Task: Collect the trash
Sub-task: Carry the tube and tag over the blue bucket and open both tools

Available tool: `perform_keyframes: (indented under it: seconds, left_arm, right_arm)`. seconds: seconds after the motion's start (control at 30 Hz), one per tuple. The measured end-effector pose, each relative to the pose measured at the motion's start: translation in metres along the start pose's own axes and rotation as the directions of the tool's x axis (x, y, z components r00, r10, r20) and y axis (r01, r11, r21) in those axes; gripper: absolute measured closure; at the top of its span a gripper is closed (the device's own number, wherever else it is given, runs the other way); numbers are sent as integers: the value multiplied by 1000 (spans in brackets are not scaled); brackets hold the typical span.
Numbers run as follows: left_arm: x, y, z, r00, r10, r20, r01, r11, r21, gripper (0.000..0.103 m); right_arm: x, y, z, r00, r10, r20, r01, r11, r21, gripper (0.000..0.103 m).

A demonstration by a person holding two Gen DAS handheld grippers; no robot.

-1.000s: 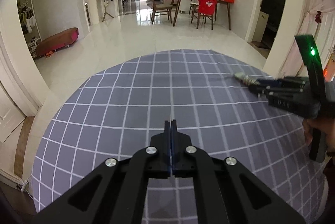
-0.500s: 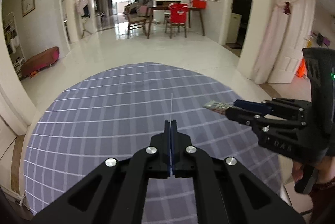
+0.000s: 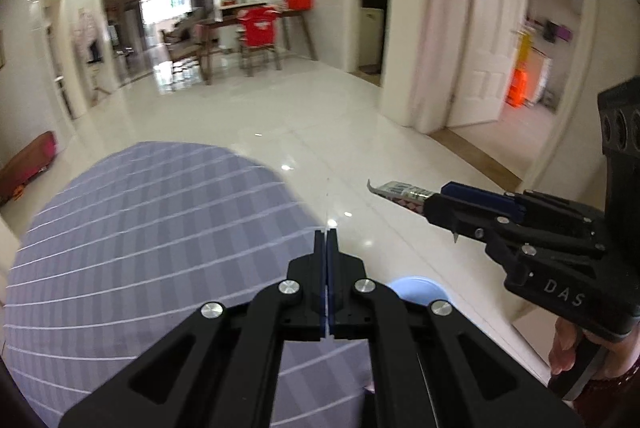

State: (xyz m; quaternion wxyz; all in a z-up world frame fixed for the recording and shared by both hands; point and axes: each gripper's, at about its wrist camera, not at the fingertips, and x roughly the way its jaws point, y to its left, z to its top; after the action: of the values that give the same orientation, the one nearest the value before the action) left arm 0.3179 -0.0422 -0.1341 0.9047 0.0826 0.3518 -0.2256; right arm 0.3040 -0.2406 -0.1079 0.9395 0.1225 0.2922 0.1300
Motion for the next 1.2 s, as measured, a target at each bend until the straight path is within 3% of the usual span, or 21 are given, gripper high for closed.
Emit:
perform_keyframes:
  seconds: [0.17,0.4,0.47,0.53,0.57,0.83,1.2]
  left_arm:
    - [37,-58,-1,995,-89,-50,92,995,49,102]
    - [94,-114,-4,978,-157,-139,168,983,72,102]
    - [109,-125,-6,974,-161,-162,176,981,80,102]
    - [125,-135,-9,967,-165,-193,184,980,80,102]
    - [134,-139,-12,964,-161,-210,181,980,81,102]
    - [162,-155,-35,947,-158,-281,192,977,97,102]
    - [166,-175,-46,935,-172,-309,219,968,125,102]
  right_arm:
    - [-25,-59,-30,996,-86,7,85,991,103,79]
    - [-32,-121,-67,987,-162,-19,162,958,238,79]
    - [-27,-132,-76,979,-199,-44,204,946,252,75]
    - [-14,-150,-85,976,-200,-85,216,933,288,48]
    - [-9,-159,-93,972,-213,-96,232,923,308,48]
    - [-15,-169,-118,961,-250,-119,276,895,350,48]
    - [-49,-170,-128,943,-332,-29,317,866,388,40]
